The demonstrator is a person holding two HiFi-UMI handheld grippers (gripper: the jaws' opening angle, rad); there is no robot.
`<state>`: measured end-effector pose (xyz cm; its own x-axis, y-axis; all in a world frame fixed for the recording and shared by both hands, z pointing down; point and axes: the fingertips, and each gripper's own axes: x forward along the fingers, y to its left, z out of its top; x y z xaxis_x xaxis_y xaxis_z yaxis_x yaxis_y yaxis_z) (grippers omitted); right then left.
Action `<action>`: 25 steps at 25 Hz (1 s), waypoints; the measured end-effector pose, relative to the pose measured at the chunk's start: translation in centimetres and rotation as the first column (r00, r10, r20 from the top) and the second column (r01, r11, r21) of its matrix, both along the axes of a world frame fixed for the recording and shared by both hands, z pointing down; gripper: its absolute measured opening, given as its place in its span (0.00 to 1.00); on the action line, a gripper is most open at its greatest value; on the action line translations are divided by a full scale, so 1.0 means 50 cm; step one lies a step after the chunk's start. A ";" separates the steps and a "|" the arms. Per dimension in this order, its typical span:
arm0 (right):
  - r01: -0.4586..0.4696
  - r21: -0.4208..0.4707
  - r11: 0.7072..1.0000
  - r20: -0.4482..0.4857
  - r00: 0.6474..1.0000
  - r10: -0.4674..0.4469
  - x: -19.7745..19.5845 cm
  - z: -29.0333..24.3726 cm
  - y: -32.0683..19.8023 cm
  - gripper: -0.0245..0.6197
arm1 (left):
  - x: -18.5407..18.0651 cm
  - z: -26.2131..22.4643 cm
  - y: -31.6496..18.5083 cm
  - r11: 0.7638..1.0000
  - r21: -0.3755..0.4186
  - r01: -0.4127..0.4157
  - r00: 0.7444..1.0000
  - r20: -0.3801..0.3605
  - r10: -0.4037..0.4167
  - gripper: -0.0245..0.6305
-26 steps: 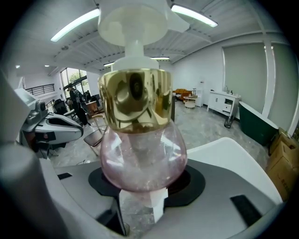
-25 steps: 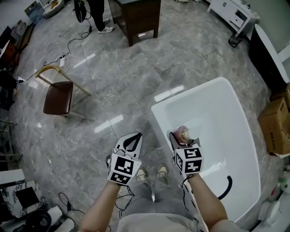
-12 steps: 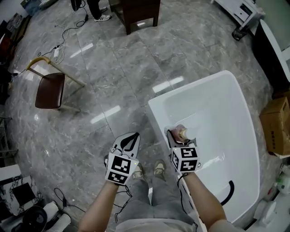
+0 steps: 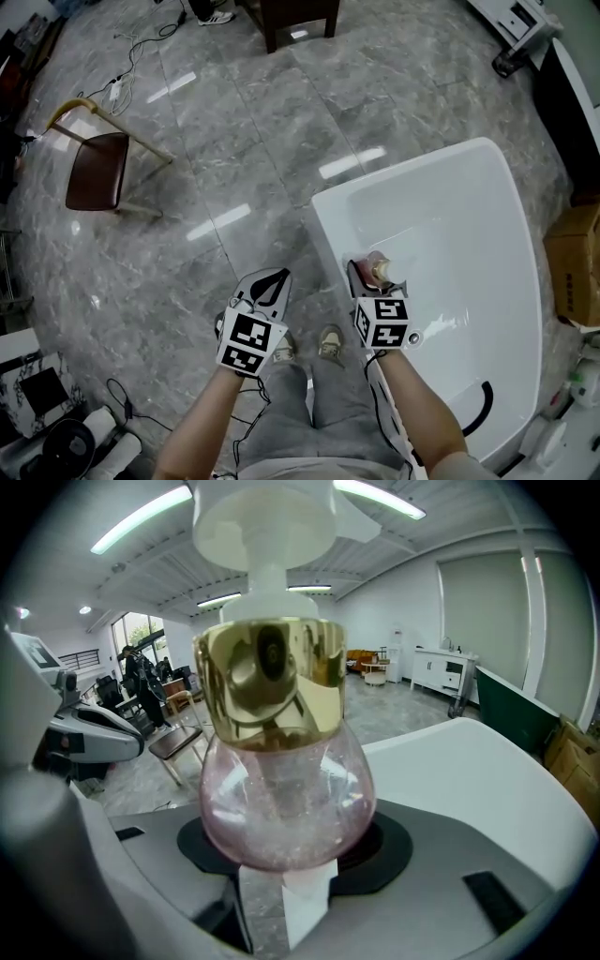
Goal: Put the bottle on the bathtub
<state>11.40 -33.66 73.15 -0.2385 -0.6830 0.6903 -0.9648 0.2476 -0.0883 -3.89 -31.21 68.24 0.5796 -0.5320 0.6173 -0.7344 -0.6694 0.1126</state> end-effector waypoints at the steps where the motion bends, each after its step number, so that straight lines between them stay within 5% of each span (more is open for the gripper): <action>1: -0.004 -0.003 1.000 0.000 1.000 0.004 0.001 0.007 0.001 0.43 | -0.001 0.006 0.000 1.000 -0.005 0.004 1.000 -0.004 -0.004 0.07; 21: 0.024 0.070 0.997 -0.086 0.996 -0.018 -0.010 0.044 0.029 0.44 | 0.004 0.022 0.057 0.999 -0.032 0.011 1.000 -0.018 -0.012 0.07; 25: -0.003 0.046 0.999 -0.070 0.998 0.006 -0.011 0.045 0.033 0.51 | -0.006 0.022 0.077 0.999 -0.044 0.007 1.000 -0.018 -0.008 0.07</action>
<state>10.84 -32.00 75.39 -0.1876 -0.7156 0.6729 -0.9693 0.2458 -0.0088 -4.19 -27.35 69.34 0.5870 -0.5087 0.6298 -0.7367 -0.6582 0.1550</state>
